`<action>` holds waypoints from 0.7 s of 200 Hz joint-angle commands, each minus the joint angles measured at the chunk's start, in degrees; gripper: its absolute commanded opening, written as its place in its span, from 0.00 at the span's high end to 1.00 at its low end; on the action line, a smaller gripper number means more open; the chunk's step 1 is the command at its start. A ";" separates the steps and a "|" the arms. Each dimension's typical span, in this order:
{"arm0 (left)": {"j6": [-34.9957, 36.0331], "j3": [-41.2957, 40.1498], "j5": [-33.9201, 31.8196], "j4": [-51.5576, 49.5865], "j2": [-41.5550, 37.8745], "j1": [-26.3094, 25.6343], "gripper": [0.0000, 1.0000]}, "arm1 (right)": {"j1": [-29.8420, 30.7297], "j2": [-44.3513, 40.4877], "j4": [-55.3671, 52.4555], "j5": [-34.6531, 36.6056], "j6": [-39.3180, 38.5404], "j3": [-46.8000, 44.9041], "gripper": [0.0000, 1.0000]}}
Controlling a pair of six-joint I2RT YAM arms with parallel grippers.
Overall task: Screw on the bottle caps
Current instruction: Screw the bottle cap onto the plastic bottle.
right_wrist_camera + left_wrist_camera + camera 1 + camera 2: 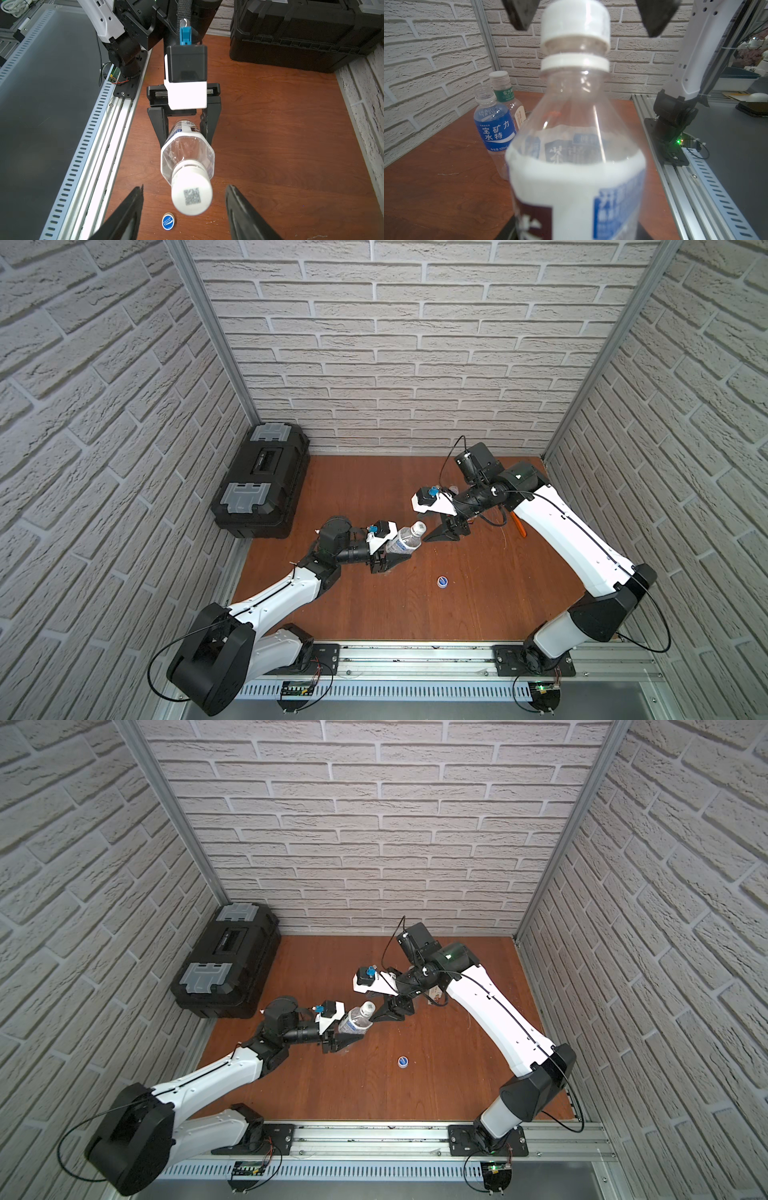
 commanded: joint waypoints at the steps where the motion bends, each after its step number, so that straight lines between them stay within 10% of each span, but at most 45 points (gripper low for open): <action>1: 0.57 1.60 1.46 1.37 0.16 0.31 0.60 | 0.31 0.05 0.85 -1.73 -0.86 1.44 0.35; 140: 0.88 2.10 -0.75 1.53 -0.91 -0.26 0.60 | 0.40 5.56 -3.71 -2.10 2.70 4.17 0.71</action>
